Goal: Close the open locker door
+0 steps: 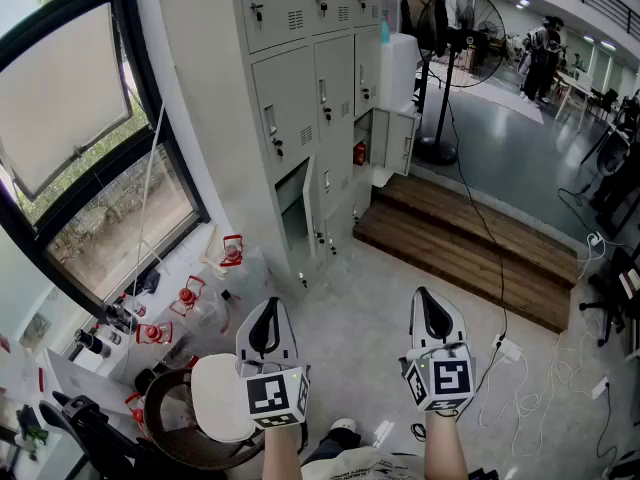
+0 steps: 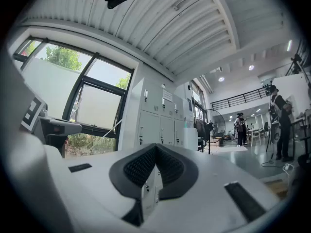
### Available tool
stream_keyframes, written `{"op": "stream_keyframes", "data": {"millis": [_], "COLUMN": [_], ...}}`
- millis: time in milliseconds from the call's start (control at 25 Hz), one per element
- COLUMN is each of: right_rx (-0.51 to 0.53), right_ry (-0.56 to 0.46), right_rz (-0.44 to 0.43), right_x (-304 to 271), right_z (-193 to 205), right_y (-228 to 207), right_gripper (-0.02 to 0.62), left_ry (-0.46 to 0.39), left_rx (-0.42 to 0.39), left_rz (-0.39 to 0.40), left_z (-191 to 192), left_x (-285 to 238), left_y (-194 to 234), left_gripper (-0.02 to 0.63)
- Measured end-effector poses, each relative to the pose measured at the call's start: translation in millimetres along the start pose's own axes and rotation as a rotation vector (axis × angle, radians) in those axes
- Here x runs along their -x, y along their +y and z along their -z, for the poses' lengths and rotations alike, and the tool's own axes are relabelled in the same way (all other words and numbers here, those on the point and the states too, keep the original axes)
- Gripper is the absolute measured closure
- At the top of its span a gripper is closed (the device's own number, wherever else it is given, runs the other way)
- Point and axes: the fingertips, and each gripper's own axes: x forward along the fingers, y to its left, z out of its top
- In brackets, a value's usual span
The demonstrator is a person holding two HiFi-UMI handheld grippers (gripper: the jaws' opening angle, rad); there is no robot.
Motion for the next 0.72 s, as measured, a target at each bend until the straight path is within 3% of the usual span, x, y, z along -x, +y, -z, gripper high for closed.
{"op": "stream_keyframes", "data": {"millis": [720], "right_rx": [-0.040], "right_ry": [-0.021], "right_rz": [0.008], "right_x": [-34], "right_z": [5], "right_y": [11], "right_gripper": [0.598], "left_ry": [0.008], "left_rx": [0.008], "left_rz": [-0.002], "left_z": [11], "left_x": [-28], "left_y": [27], "left_gripper": [0.601]}}
